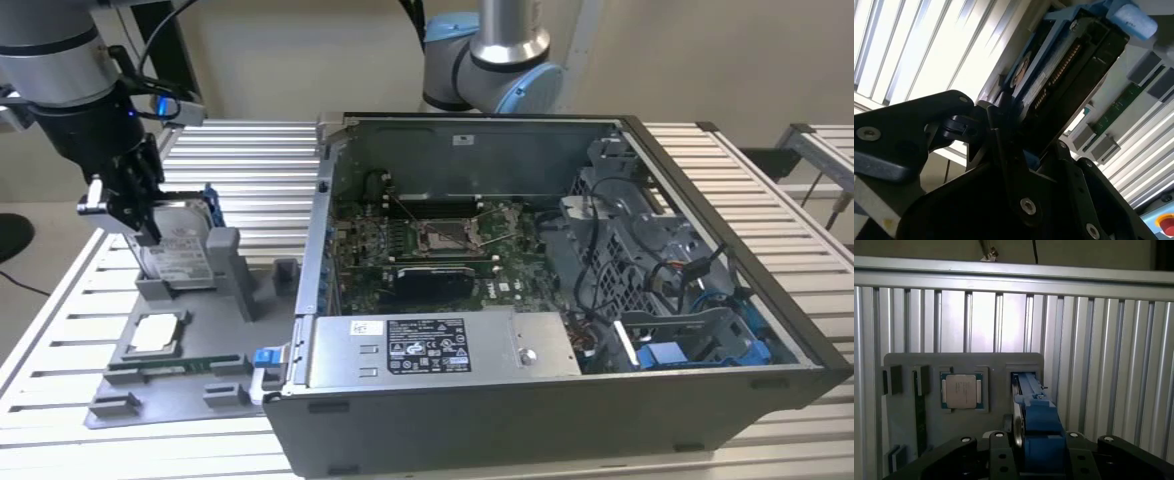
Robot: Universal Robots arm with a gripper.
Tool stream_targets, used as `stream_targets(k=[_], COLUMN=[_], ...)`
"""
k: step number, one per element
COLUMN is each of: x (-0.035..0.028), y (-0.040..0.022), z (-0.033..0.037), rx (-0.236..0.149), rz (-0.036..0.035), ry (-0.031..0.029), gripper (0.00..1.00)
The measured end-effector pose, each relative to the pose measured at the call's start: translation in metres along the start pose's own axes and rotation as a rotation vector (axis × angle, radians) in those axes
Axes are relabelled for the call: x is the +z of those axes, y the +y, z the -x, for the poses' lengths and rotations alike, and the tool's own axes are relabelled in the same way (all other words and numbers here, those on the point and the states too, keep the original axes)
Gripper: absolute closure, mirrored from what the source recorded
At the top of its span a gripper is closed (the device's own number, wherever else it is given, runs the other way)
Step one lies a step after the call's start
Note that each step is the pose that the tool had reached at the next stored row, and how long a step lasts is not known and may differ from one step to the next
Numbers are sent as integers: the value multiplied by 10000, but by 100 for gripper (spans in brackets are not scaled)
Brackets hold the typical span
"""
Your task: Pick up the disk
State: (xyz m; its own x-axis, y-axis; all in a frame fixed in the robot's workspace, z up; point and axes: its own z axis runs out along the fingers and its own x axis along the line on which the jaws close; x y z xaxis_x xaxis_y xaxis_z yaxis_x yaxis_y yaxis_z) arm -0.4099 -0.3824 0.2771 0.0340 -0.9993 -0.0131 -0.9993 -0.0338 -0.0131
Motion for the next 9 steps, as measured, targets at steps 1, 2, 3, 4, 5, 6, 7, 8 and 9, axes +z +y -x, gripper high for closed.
stream_targets(k=[1,2,3,4,5,6,7,8,9], x=[-3,-3,-4,-4,-4,-4,-7,-7,-6], y=[0,0,0,-1,0,0,0,0,0], z=[0,0,0,0,0,0,-2,-2,-2], rx=[0,0,0,0,0,-1,-9,-12,-14], rz=[3,2,2,1,1,2,3,-1,-3], ry=[-5,-5,-6,-6,-6,-11,-34,-54,-55], gripper=[100,100,100,100,100,100,100,100,100])
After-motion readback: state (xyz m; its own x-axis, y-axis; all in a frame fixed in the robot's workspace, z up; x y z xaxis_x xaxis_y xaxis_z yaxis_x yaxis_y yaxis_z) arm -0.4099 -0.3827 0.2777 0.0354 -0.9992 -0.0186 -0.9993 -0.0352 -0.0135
